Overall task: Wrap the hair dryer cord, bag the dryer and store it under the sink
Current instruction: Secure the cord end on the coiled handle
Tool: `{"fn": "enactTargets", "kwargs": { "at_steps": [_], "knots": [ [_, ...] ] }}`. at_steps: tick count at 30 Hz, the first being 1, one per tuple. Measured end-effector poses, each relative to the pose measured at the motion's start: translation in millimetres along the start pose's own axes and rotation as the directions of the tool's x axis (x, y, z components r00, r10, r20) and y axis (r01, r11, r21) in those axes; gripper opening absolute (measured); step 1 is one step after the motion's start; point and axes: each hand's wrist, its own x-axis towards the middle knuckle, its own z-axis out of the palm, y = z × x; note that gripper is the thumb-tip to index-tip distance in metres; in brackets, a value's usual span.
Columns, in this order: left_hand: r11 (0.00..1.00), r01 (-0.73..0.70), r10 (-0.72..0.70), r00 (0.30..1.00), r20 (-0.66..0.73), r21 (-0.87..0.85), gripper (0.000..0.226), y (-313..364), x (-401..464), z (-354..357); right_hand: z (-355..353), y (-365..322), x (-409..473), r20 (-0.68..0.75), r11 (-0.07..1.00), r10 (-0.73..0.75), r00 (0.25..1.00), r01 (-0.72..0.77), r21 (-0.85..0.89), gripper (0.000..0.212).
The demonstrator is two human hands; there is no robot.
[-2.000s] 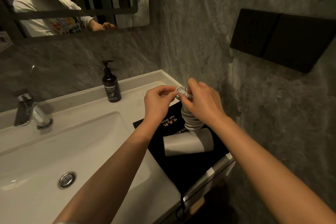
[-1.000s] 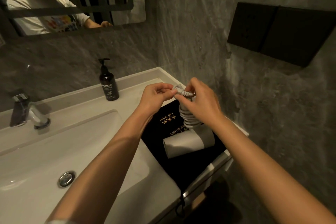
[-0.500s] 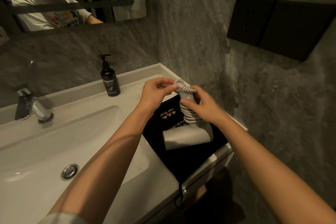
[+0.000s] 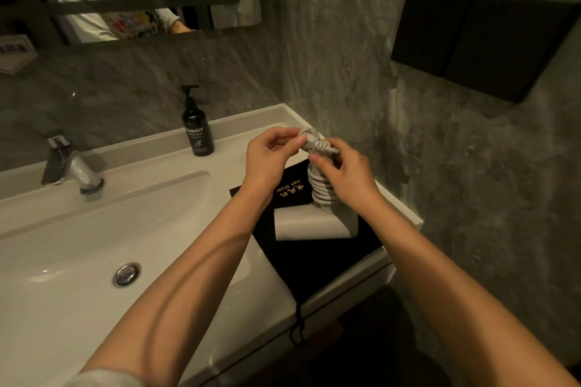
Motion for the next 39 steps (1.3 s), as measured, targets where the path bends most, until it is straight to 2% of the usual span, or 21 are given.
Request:
{"fn": "enactTargets", "kwargs": {
  "at_steps": [3,6,8,10,13,15,17,20,22,24,27,29,33,35,37,39],
  "knots": [
    [0.999,-0.006,0.006,1.000,-0.008,-0.046,0.020,4.8,-6.5,0.0,-0.9,-2.0,1.0,-0.008,1.000,0.005,1.000,-0.004,0.028,0.029],
    [0.999,0.036,-0.036,0.999,0.007,-0.008,0.037,6.5,-11.0,-4.2,-0.5,-3.4,1.3,-0.039,0.997,0.003,0.999,0.000,0.076,0.033],
    [0.992,0.109,-0.110,0.994,0.006,0.063,0.051,2.4,-16.7,-7.7,0.6,-3.9,0.8,-0.065,0.994,-0.003,0.998,0.010,0.106,0.034],
    [0.955,0.239,-0.223,0.969,-0.107,0.174,0.063,-7.7,-25.2,-11.4,2.4,-5.8,0.7,-0.094,0.991,-0.006,0.996,0.019,0.135,0.037],
    [0.844,0.512,-0.463,0.845,-0.268,0.157,0.085,-24.7,-40.9,-19.8,3.7,-14.4,-2.1,-0.117,0.982,-0.024,0.993,0.045,0.182,0.035],
    [0.774,0.633,-0.605,0.755,-0.251,0.037,0.093,-28.1,-49.4,-24.9,4.0,-21.2,-7.1,-0.089,0.972,-0.047,0.995,0.066,0.224,0.030],
    [0.689,0.722,-0.721,0.674,-0.161,-0.061,0.088,-26.9,-52.3,-31.8,4.6,-26.0,-12.9,-0.069,0.965,-0.066,0.995,0.081,0.251,0.029],
    [0.485,0.834,-0.851,0.520,0.077,-0.263,0.076,-28.2,-53.9,-47.8,2.1,-30.4,-20.2,-0.097,0.951,-0.069,0.993,0.095,0.293,0.029],
    [0.403,0.848,-0.855,0.483,0.188,-0.344,0.063,-28.2,-54.9,-55.6,-1.9,-34.4,-25.0,-0.098,0.943,-0.071,0.993,0.099,0.316,0.026],
    [0.414,0.848,-0.846,0.493,0.203,-0.332,0.047,-26.8,-57.3,-59.0,-6.3,-39.2,-30.4,-0.078,0.940,-0.068,0.995,0.090,0.328,0.025],
    [0.486,0.799,-0.805,0.567,0.174,-0.354,0.029,-23.6,-61.9,-62.0,-13.9,-43.8,-39.7,-0.022,0.941,-0.066,0.998,0.070,0.331,0.025],
    [0.542,0.748,-0.766,0.627,0.140,-0.383,0.028,-25.1,-65.3,-67.5,-16.7,-45.5,-50.9,0.048,0.940,-0.040,0.998,0.022,0.339,0.027],
    [0.671,0.643,-0.673,0.737,0.062,-0.369,0.020,-30.0,-73.0,-84.7,-25.3,-44.9,-80.6,0.245,0.918,0.148,0.958,-0.225,0.326,0.057],
    [0.720,0.603,-0.627,0.777,0.051,-0.344,0.021,-29.9,-77.9,-91.7,-30.1,-48.2,-100.4,0.382,0.789,0.187,0.905,-0.370,0.490,0.057],
    [0.759,0.568,-0.584,0.810,0.054,-0.318,0.023,-30.2,-82.5,-96.1,-33.1,-49.8,-118.5,0.467,0.568,0.233,0.853,-0.509,0.646,0.051],
    [0.791,0.541,-0.546,0.835,0.072,-0.285,0.027,-31.3,-86.4,-98.3,-36.7,-47.1,-133.4,0.547,0.368,0.233,0.804,-0.594,0.715,0.068]
  ]
}}
